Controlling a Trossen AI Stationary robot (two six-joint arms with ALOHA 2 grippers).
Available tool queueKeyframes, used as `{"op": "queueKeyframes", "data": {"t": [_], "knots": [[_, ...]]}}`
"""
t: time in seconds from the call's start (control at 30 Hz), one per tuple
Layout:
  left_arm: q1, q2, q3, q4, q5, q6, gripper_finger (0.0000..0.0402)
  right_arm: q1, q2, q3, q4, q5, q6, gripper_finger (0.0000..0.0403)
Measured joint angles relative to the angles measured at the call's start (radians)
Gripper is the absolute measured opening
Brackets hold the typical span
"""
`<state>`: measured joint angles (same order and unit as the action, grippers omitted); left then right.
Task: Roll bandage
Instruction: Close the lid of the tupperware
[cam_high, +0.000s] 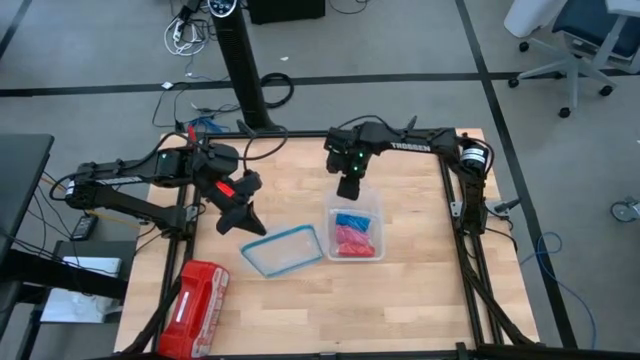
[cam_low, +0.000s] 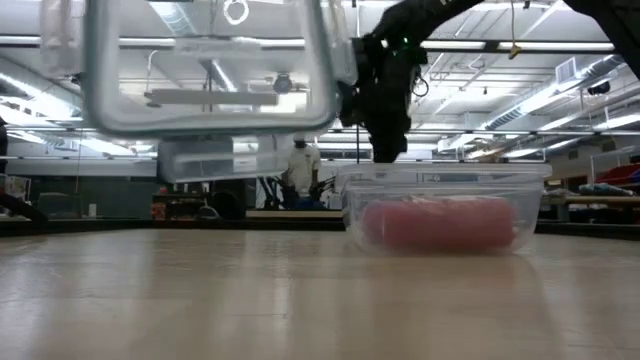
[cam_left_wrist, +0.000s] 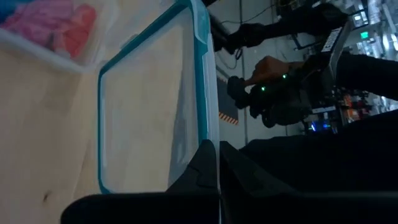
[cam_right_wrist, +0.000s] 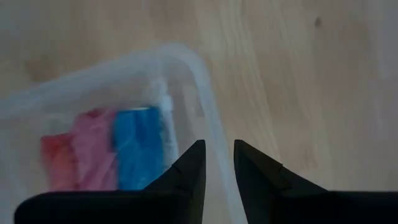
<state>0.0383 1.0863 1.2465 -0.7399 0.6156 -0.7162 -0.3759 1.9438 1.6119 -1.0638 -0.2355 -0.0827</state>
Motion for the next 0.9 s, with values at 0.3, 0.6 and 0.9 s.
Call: {"op": "queueKeyframes", "data": {"t": [0.3,0.6,0.9], "knots": [[0.027,0.017,0.003,0.24,0.092,-0.082,0.0002,0.003,-0.023,0.23,-0.304,-0.008,0.0,0.0082],[0.074,0.185,0.002,0.378,0.224,-0.06,0.0002,0.003,-0.223,0.247,-0.403,-0.049,0.079,0.0082],[0.124,0.363,0.001,0.598,0.369,-0.053,0.0002,0.101,-0.412,0.248,-0.43,-0.02,0.32,0.0082]]}}
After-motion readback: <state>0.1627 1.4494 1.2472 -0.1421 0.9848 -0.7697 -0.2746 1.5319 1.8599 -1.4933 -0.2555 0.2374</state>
